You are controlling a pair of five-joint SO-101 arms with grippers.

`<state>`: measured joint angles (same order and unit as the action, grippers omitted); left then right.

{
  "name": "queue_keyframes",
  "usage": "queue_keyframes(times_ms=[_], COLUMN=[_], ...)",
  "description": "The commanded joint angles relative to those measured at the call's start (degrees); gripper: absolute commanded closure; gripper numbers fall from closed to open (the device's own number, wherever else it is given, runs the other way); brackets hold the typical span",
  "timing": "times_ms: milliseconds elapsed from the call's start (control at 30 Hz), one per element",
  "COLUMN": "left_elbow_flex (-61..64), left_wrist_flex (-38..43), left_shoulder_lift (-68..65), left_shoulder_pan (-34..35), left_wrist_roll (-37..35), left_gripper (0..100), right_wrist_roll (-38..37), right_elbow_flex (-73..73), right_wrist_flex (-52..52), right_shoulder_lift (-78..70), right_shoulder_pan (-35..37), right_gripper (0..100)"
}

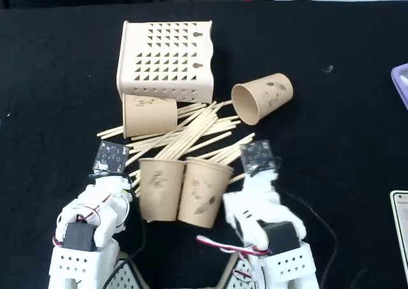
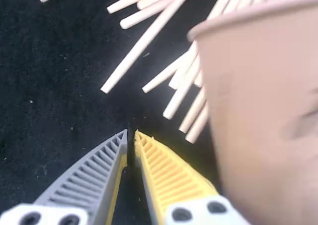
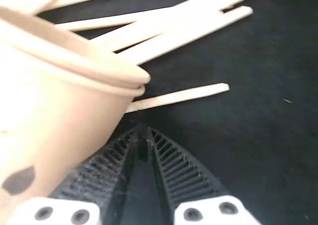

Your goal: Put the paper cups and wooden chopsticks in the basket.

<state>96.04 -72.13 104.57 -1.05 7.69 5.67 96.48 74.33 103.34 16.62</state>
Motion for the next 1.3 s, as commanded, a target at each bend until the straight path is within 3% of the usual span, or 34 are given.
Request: queue_keyframes(times_ms=[0, 167, 267, 333, 467, 600, 700, 900, 1267], left_elbow_flex=[0.8, -1.6, -4.4, -5.9, -10.7, -16.7, -20.5, -24.3, -25.3], left_wrist_flex=[1.8, 7.2, 10.1, 10.5, 10.9, 10.9, 11.6, 17.2, 22.0], left_shoulder_lift=[0.1, 0.1, 0.1, 0.1, 0.1, 0.1, 0.0, 0.0, -1.1], left_shoulder_pan=[3.0, 14.0, 18.8, 20.3, 21.1, 20.6, 21.0, 20.4, 20.4], left_wrist_roll=[0.4, 0.7, 4.0, 5.8, 6.1, 5.5, -1.1, -4.5, -7.7], left_gripper=[97, 97, 97, 97, 97, 92, 83, 81, 81], right_wrist_roll=[0.3, 0.2, -1.1, -7.7, -28.6, -33.0, -34.8, -29.2, -17.4], right_elbow_flex=[0.0, 0.0, -0.2, -0.1, -2.2, -9.3, -17.3, -34.5, -62.9], right_wrist_flex=[-0.4, 0.4, -0.4, -3.3, -5.5, -6.9, -6.8, -7.4, -7.6], right_shoulder_lift=[5.2, 5.2, 5.2, 5.2, 5.2, 5.1, 5.1, 5.1, -2.3], right_shoulder_pan=[5.0, 10.2, 9.1, 8.7, 4.0, -1.9, -6.3, -12.7, -14.3], right_gripper=[98.6, 98.6, 98.6, 98.6, 98.6, 98.5, 95.0, 70.2, 73.3])
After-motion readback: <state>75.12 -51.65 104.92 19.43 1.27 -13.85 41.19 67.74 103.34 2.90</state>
